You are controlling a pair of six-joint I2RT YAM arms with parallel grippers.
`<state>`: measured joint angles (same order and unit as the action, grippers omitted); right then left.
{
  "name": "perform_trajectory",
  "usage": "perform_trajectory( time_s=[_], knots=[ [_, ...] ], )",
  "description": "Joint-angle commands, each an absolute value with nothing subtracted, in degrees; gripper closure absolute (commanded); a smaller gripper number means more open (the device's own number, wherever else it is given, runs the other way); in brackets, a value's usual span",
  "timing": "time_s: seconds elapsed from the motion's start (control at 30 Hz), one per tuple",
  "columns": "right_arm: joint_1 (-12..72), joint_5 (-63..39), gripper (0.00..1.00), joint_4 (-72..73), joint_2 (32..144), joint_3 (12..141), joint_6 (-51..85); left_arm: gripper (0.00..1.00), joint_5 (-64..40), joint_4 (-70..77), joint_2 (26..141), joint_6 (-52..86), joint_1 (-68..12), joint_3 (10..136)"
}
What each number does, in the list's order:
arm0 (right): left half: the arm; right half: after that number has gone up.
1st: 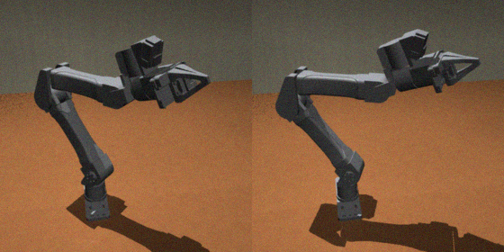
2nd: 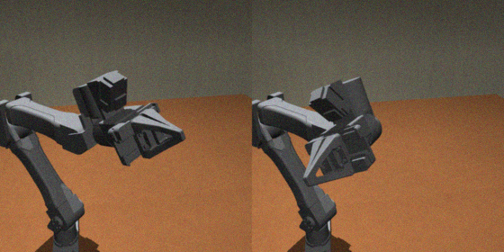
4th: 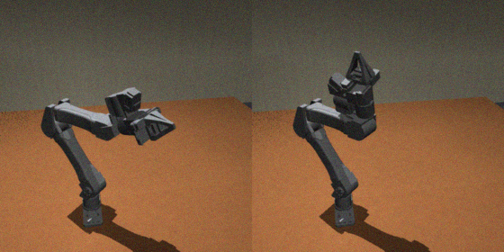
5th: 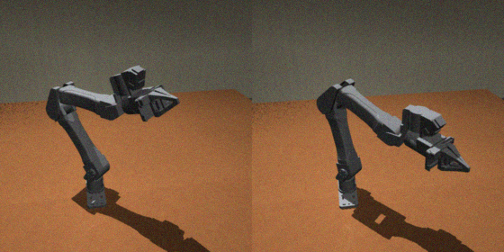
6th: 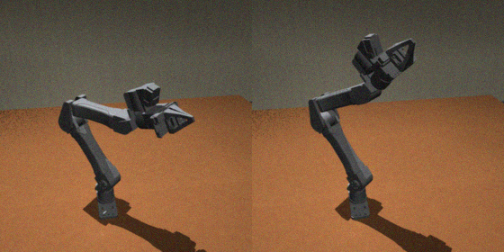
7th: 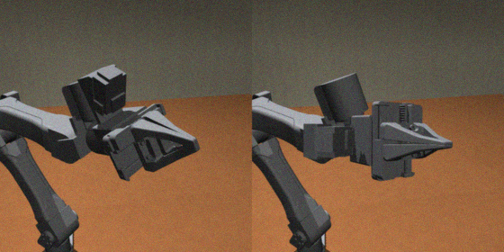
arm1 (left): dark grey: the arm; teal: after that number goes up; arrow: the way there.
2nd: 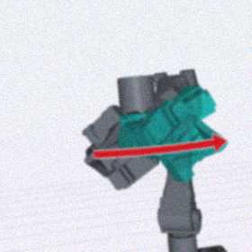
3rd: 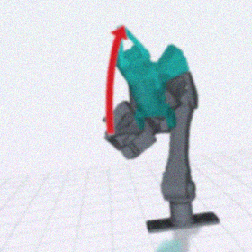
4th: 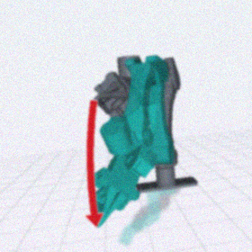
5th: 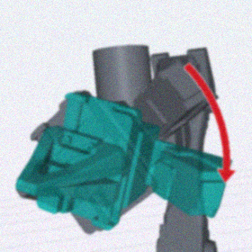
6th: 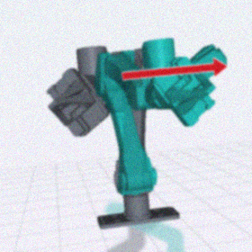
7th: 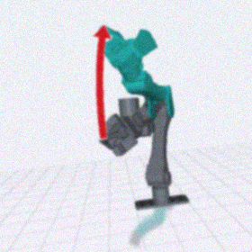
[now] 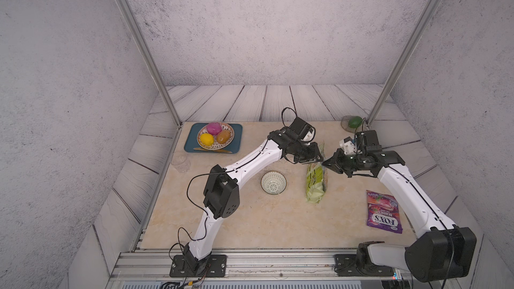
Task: Pour the oats into the breakfast bowl
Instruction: Open the oats bag at the center of the board.
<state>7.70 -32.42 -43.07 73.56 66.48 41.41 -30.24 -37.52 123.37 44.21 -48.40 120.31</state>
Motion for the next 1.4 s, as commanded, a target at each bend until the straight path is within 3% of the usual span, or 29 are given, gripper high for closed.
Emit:
perform_trajectory(
  time_s=[0.0, 0.7, 0.9, 1.0, 1.17, 1.37],
  knots=[
    [7.8, -32.8, 1.00, -42.9, 71.2, 66.1, 40.7, 0.70, -29.7, -38.1, 124.5, 44.6, -48.7, 122.5],
    [7.8, -30.1, 1.00, -45.5, 71.4, 67.3, 37.9, 0.76, -32.6, -39.7, 128.2, 44.6, -49.0, 125.7],
    [7.8, -29.6, 1.00, -46.0, 71.3, 67.5, 36.8, 0.98, -33.0, -40.8, 129.3, 44.5, -49.1, 127.2],
    [7.8, -28.9, 1.00, -46.1, 71.2, 67.5, 36.5, 1.00, -32.9, -42.1, 129.9, 44.2, -49.2, 128.4],
    [7.8, -21.9, 1.00, -47.6, 70.3, 67.9, 36.9, 1.00, -28.1, -45.4, 128.3, 42.5, -49.2, 128.2],
    [7.6, -9.9, 1.00, -52.1, 70.9, 69.0, 41.2, 1.00, -18.8, -43.4, 121.2, 44.9, -48.5, 118.5]
  ],
)
